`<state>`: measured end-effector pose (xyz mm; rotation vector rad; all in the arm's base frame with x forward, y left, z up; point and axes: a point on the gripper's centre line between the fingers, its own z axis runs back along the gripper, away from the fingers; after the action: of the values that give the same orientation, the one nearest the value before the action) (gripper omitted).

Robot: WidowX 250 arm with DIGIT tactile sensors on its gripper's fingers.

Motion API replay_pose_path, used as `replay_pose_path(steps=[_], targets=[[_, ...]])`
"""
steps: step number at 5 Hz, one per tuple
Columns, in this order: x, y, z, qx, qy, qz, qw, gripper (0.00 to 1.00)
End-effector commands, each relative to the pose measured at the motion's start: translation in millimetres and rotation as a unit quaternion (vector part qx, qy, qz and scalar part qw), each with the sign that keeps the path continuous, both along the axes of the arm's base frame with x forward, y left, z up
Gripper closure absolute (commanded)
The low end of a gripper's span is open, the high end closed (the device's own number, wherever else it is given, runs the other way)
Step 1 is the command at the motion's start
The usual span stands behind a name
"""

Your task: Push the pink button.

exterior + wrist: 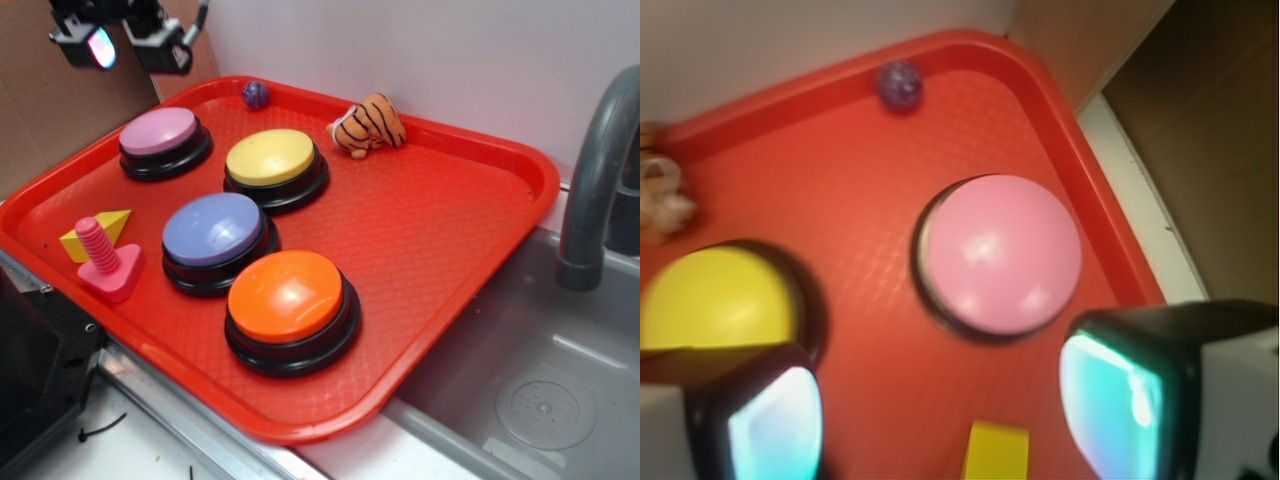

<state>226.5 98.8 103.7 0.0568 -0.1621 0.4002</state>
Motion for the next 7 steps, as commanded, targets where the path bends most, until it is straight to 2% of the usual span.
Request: replay_pose_path(steps=[1, 3, 4, 6, 7], targets=[[7.1, 34.5, -25.9, 0.015, 0.019, 0.012, 1.000, 0.00], [15.0, 43.9, -48.5, 0.012, 0.055, 0.019, 0.998, 0.00], [17.1, 42.1, -46.3, 0.010, 0.061, 0.009, 0.998, 0.00], [17.5, 36.4, -1.9, 0.004, 0.046, -0.008, 0.999, 0.00], [16.2, 35.5, 18.7, 0.035, 0.049, 0.034, 0.998, 0.00]])
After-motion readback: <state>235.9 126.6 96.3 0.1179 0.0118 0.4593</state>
